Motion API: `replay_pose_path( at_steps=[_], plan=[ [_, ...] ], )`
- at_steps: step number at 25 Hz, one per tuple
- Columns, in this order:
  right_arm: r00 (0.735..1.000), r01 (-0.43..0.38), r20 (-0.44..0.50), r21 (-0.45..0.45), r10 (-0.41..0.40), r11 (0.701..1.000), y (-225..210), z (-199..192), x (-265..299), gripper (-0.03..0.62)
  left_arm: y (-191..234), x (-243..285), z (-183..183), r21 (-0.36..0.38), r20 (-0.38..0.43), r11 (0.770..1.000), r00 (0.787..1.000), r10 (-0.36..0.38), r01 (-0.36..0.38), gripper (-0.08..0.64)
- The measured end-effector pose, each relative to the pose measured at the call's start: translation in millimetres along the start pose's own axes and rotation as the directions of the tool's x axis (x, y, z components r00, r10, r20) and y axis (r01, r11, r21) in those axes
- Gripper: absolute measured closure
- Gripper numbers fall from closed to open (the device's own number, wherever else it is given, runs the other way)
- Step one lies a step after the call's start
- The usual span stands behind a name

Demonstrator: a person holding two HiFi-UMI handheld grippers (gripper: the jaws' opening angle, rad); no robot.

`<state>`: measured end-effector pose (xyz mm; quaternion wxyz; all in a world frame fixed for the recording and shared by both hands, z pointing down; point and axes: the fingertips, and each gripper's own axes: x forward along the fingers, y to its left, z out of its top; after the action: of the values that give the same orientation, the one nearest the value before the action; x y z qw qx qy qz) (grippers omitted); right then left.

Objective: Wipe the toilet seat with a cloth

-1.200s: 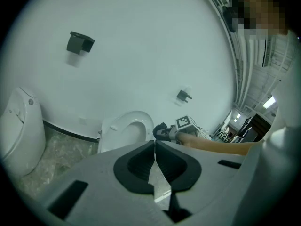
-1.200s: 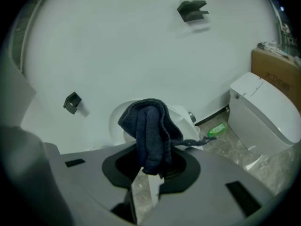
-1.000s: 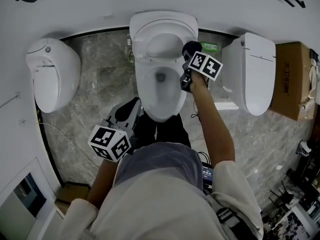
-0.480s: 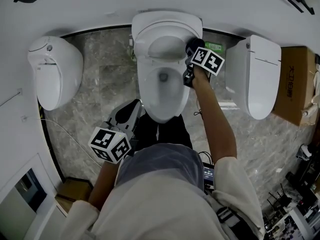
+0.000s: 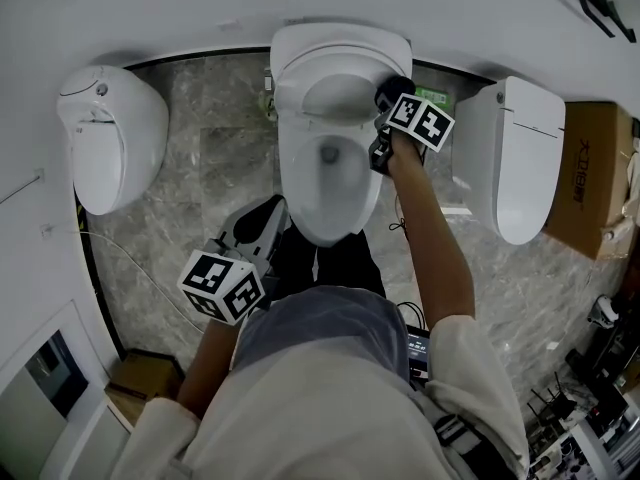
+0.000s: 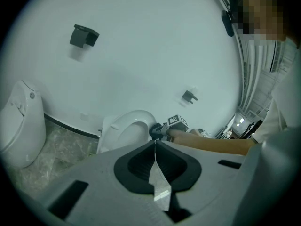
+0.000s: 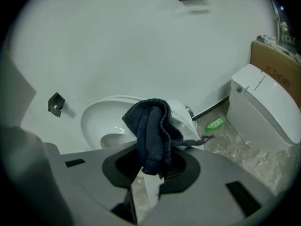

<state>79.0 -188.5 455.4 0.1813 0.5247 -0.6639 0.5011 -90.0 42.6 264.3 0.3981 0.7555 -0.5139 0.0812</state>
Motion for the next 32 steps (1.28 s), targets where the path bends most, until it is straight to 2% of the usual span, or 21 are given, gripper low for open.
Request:
replay_pose_path(
  at_steps=[16,32],
  plan=[
    [0.998,-0.037,0.041,-0.036,0.039,0.999,37,11,-11,0.518,21,-25,-4,-0.044,0.034,0.999,0.999,0.019,-0.018,0.551],
    [0.992,-0.076,0.093,-0.116,0.087,0.99,85,17,-19,0.517,42,-54,-14,-0.09,0.07,0.995,0.997,0.044,-0.037,0.549]
  ],
)
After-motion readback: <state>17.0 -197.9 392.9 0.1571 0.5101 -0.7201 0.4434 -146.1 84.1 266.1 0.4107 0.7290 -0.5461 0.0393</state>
